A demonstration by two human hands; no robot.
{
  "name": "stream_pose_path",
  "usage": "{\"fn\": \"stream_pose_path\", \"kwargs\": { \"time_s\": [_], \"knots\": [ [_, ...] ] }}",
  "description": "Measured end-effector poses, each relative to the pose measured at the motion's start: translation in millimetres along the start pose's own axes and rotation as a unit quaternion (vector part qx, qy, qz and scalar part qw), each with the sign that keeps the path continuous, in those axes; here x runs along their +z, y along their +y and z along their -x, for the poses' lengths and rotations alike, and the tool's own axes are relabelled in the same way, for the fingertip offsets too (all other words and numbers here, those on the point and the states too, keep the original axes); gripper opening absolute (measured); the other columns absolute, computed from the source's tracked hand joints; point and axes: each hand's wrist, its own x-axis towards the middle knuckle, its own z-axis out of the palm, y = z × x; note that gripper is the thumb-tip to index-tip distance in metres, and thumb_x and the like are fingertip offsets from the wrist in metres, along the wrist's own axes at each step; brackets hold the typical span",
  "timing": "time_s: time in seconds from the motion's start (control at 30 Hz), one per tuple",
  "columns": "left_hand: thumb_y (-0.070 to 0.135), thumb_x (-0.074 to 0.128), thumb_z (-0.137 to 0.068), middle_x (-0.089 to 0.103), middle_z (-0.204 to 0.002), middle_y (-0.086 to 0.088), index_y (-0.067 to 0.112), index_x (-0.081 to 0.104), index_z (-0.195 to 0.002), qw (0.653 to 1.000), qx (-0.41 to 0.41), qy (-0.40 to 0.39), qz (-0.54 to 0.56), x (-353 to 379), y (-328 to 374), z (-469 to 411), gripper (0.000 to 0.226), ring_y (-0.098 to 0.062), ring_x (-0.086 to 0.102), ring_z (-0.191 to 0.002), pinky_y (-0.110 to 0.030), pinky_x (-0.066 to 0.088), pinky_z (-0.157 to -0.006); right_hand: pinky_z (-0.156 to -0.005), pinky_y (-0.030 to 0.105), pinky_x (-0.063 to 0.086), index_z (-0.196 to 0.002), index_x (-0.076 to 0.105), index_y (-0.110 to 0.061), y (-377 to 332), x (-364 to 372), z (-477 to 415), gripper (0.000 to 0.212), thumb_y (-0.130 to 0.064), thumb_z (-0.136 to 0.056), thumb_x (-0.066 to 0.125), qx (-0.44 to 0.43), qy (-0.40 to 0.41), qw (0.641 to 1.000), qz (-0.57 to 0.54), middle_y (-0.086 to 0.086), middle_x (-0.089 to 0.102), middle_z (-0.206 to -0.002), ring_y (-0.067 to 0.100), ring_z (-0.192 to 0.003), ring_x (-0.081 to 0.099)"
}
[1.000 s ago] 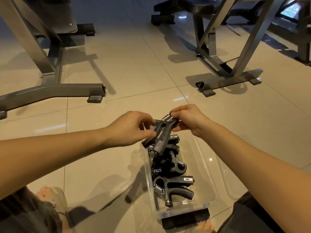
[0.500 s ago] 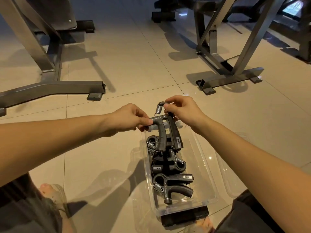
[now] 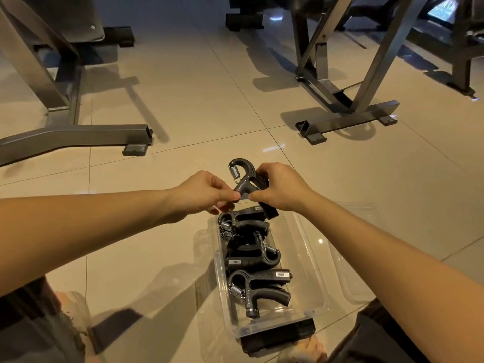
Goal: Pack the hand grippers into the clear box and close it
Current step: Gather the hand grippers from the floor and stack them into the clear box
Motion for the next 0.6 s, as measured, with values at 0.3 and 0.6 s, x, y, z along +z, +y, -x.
{"fn": "stream_pose_path", "kwargs": {
  "time_s": [0.3,0.6],
  "knots": [
    [0.07,0.074,-0.072,0.036,-0.159,-0.005,0.013,0.03,-0.156,0.9,-0.028,-0.057,-0.43,17.5,-79.5,-2.9,0.111,-0.024,0.038,-0.142,-0.034,0.036,-0.113,-0.07,0.034,0.048,-0.109,0.064,-0.012,38.3,48.4,-27.4,0.036,-0.031,-0.08,0.074,-0.076,-0.131,0.971,0.184,0.004,0.053,-0.106,0.024,-0.087,0.057],
    [0.066,0.071,-0.077,0.016,-0.168,-0.001,0.017,0.008,-0.161,0.896,0.014,-0.035,-0.442,42.4,-113.6,15.9,0.115,-0.022,0.024,-0.15,-0.033,0.026,-0.12,-0.085,0.041,0.052,-0.115,0.064,-0.015,33.8,106.1,-48.4,0.031,-0.017,-0.084,0.065,-0.16,-0.155,0.942,0.251,0.005,0.06,-0.114,0.029,-0.108,0.058]
  ]
}}
